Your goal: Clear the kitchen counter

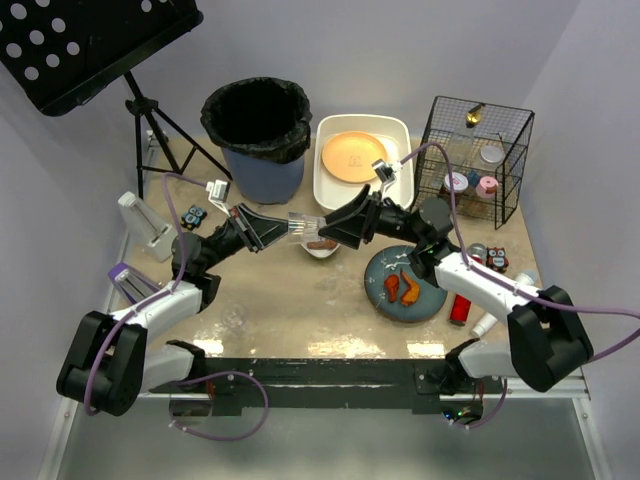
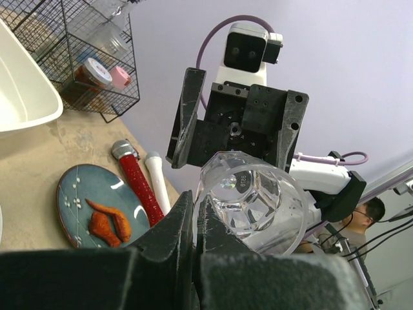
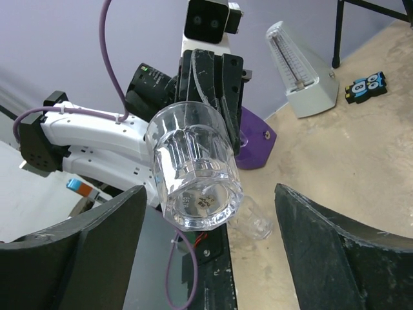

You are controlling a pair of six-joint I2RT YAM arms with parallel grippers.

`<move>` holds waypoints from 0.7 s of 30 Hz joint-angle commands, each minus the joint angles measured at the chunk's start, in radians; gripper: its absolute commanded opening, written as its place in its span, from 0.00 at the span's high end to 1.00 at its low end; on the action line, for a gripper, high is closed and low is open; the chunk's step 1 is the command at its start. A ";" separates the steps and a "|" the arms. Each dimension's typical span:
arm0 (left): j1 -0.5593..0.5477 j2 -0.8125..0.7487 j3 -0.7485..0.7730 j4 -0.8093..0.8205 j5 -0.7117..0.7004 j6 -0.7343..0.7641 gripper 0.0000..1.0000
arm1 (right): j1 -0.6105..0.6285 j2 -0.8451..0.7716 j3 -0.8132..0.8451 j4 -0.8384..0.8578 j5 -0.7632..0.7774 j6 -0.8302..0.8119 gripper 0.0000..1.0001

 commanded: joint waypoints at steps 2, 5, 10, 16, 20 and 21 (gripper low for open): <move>0.002 -0.005 0.035 0.109 0.005 0.009 1.00 | 0.007 0.004 0.013 0.098 0.014 0.050 0.20; 0.002 0.001 0.032 0.126 0.005 0.003 1.00 | 0.008 0.012 0.012 0.116 0.006 0.068 0.25; 0.002 0.018 0.027 0.174 0.003 -0.020 1.00 | 0.014 0.029 0.019 0.120 0.002 0.078 0.23; 0.002 0.033 0.033 0.192 0.005 -0.026 1.00 | 0.022 0.035 0.022 0.129 -0.009 0.085 0.22; 0.002 0.043 0.035 0.208 0.005 -0.032 1.00 | 0.024 0.038 0.025 0.138 -0.015 0.094 0.33; 0.002 0.047 0.035 0.209 0.002 -0.032 1.00 | 0.025 0.041 0.026 0.138 -0.018 0.094 0.34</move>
